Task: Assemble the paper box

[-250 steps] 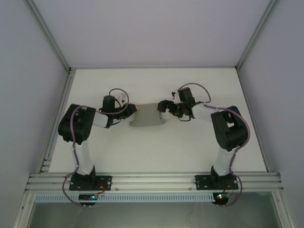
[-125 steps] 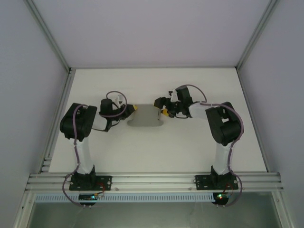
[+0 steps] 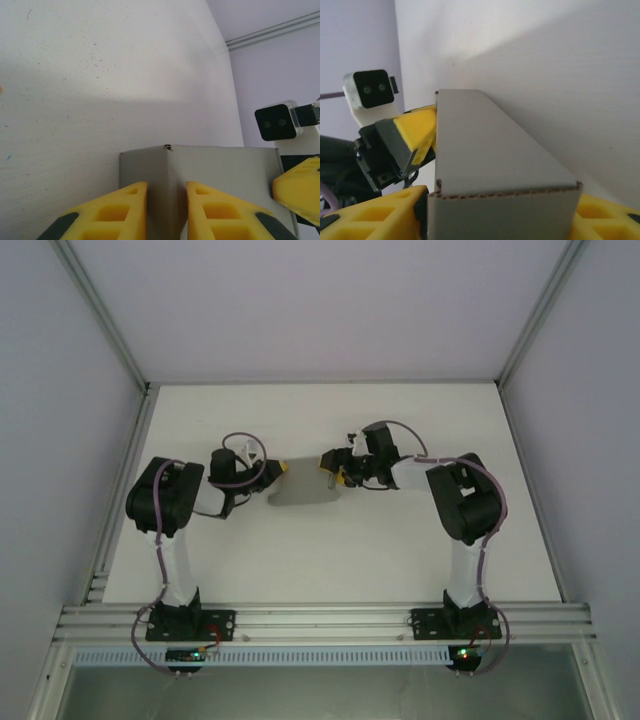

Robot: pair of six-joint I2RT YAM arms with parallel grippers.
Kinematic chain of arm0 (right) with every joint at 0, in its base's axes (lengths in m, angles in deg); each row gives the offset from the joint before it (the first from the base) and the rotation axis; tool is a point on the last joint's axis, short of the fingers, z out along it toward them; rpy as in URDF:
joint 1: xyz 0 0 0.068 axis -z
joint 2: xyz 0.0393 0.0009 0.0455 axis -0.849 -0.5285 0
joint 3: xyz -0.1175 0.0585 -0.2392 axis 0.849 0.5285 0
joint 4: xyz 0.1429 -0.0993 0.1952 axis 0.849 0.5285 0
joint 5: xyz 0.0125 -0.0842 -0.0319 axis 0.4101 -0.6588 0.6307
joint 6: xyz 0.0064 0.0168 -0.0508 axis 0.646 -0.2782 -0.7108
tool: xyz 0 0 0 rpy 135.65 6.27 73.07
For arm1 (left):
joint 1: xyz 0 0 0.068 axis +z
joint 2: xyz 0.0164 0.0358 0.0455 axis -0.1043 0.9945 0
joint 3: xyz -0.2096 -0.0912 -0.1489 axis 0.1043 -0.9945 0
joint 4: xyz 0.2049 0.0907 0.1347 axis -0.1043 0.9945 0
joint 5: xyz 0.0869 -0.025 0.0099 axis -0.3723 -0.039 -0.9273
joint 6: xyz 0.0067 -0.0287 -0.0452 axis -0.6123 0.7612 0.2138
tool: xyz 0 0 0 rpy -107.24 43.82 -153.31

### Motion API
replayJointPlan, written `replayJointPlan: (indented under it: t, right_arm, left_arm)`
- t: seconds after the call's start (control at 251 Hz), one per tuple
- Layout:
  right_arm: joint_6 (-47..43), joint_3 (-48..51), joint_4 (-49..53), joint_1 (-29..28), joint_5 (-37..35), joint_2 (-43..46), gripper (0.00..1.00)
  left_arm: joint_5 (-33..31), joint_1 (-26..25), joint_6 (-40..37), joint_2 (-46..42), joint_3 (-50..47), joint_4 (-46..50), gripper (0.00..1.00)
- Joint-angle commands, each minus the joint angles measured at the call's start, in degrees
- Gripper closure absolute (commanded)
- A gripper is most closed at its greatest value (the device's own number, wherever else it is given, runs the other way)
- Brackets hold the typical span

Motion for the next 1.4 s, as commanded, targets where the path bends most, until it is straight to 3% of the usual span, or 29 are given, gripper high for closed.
replayJointPlan:
  t: [0.0,0.172,0.283,0.323,0.423,0.443,0.455,0.603,0.694,0.794,0.978,1.269,1.321,1.397]
  right_arm:
    - [2.8,-2.4,-4.9,-0.2,3.9,-0.5,0.42]
    - [1.9,-2.7,-1.6,-0.2,2.8,1.8,0.62]
    - [-0.8,-3.3,5.8,0.4,1.3,4.4,0.63]
    - [-1.9,-3.3,8.4,0.7,0.6,5.9,0.63]
    - [-4.2,-3.7,17.9,2.4,-1.0,10.3,0.62]
    - [-4.2,-4.0,20.4,2.9,-1.2,11.1,0.62]
    - [-4.4,-4.1,21.9,3.2,-1.1,11.7,0.62]
    - [-2.0,-4.0,35.1,7.8,-0.2,17.5,0.64]
    - [1.7,-5.2,42.1,11.8,4.5,19.3,0.66]
    - [6.9,-5.7,44.6,14.6,10.2,20.3,0.70]
    - [13.1,-8.3,48.6,16.1,15.5,20.6,0.70]
    - [16.3,-9.7,48.8,15.5,18.6,21.3,0.70]
    - [15.5,-9.8,49.8,15.4,18.4,21.4,0.69]
    - [14.5,-9.8,51.4,15.5,18.8,21.5,0.69]
  left_arm:
    - [0.1,-0.1,-0.8,1.8,-0.6,5.9,0.76]
    - [0.4,-0.8,-2.8,-1.5,1.3,6.2,0.70]
    - [0.2,-1.2,-8.1,-7.1,4.3,11.3,0.62]
    - [-0.2,-1.6,-11.7,-9.8,5.8,14.8,0.53]
    - [-3.8,-3.9,-25.0,-17.5,10.0,26.6,0.13]
    - [-4.4,-4.6,-28.5,-19.0,11.1,29.3,0.02]
    - [-5.0,-5.2,-30.5,-20.0,11.6,30.8,0.00]
    - [-11.3,-14.8,-62.8,-29.8,16.8,49.1,0.00]
    - [-10.1,-20.4,-82.0,-33.1,17.0,58.2,0.00]
    - [-11.6,-25.3,-94.4,-34.6,17.3,64.2,0.00]
    - [-23.2,-29.7,-101.0,-31.7,18.8,65.1,0.00]
    - [-32.0,-29.8,-100.8,-27.2,20.5,61.3,0.00]
    - [-34.5,-29.9,-98.8,-27.3,20.0,57.5,0.03]
    - [-35.3,-29.8,-97.6,-28.1,18.6,52.2,0.14]
